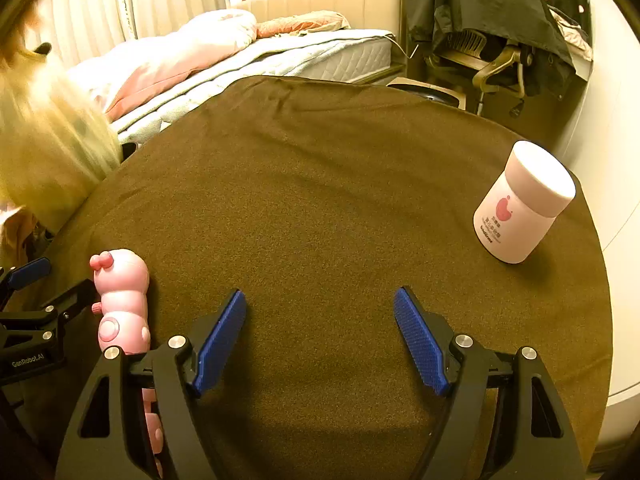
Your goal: Collect trash
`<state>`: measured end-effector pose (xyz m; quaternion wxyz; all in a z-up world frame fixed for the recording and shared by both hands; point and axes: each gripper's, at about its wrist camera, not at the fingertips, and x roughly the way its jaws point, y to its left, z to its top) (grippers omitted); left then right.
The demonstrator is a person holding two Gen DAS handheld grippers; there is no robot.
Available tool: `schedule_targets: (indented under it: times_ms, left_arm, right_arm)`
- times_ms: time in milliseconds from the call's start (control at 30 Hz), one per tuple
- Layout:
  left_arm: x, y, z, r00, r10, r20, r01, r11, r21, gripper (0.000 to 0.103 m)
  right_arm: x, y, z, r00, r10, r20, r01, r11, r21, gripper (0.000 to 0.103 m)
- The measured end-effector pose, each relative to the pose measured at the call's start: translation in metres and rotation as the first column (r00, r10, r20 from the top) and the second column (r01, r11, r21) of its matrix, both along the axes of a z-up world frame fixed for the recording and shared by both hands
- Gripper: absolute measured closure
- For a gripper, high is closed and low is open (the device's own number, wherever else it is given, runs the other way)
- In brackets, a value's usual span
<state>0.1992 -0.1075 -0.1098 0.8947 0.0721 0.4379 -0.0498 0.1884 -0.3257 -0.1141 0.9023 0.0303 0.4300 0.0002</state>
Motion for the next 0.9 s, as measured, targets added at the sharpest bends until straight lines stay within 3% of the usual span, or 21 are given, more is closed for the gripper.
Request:
schedule_targets:
  times_ms: [900]
  left_arm:
    - [-0.0004, -0.0020, 0.0000, 1.000, 0.000, 0.000, 0.000, 1.000, 0.000, 0.008]
  right_arm:
    - [0.0006, -0.0025, 0.0019, 1.000, 0.003, -0.003, -0.003, 1.000, 0.001, 0.030]
